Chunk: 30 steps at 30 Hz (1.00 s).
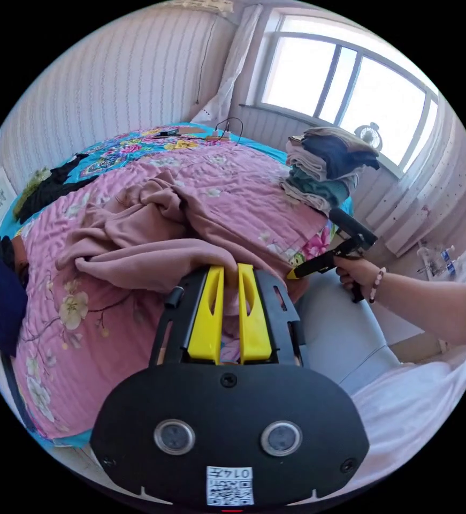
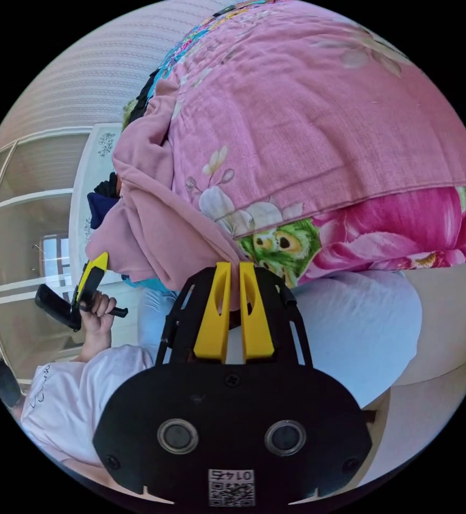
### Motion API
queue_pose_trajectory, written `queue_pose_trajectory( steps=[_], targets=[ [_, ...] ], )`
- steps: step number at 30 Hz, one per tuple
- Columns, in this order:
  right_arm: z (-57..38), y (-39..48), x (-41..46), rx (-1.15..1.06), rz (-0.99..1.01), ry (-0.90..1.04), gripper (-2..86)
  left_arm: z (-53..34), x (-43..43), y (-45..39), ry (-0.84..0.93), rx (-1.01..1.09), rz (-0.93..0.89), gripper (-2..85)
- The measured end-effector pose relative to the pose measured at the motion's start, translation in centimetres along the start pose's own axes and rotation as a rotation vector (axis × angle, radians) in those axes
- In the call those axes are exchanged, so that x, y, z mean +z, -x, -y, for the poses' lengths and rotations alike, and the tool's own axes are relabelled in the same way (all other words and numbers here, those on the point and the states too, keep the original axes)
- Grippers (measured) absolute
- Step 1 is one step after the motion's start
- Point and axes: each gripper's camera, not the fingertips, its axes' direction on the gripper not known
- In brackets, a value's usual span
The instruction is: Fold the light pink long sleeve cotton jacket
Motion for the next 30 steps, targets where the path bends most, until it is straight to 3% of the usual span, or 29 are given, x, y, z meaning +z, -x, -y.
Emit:
queue_pose_trajectory(
  steps=[6, 13, 16, 21, 25, 30],
  targets=[
    [-0.1, -0.5, -0.5, 0.000, 0.031, 0.016, 1.6, -5.1, -4.3, 1.9, -0.019, 0.014, 0.086, 3.3],
    [-0.7, -0.8, -0.8, 0.010, 0.069, 0.034, 1.5, -12.6, -9.8, 8.4, 0.142, -0.331, 0.055, 1.0],
    [-1.0, -0.5, -0.8, 0.007, 0.053, 0.036, 1.4, -14.1, -10.8, 9.7, 0.169, -0.383, 0.177, -0.1],
    [-1.7, -0.2, -1.0, 0.015, 0.060, 0.035, 1.4, -13.9, -8.9, 12.4, 0.249, -0.403, 0.190, 6.6],
    [-2.7, 0.2, -1.1, 0.025, 0.076, 0.022, 1.4, -12.1, -6.1, 15.2, 0.361, -0.418, 0.150, 10.2],
    [-4.8, 2.0, -2.5, -0.037, 0.118, -0.061, 1.4, -9.6, -6.1, 17.3, 0.333, -0.427, -0.144, 0.8]
  ],
)
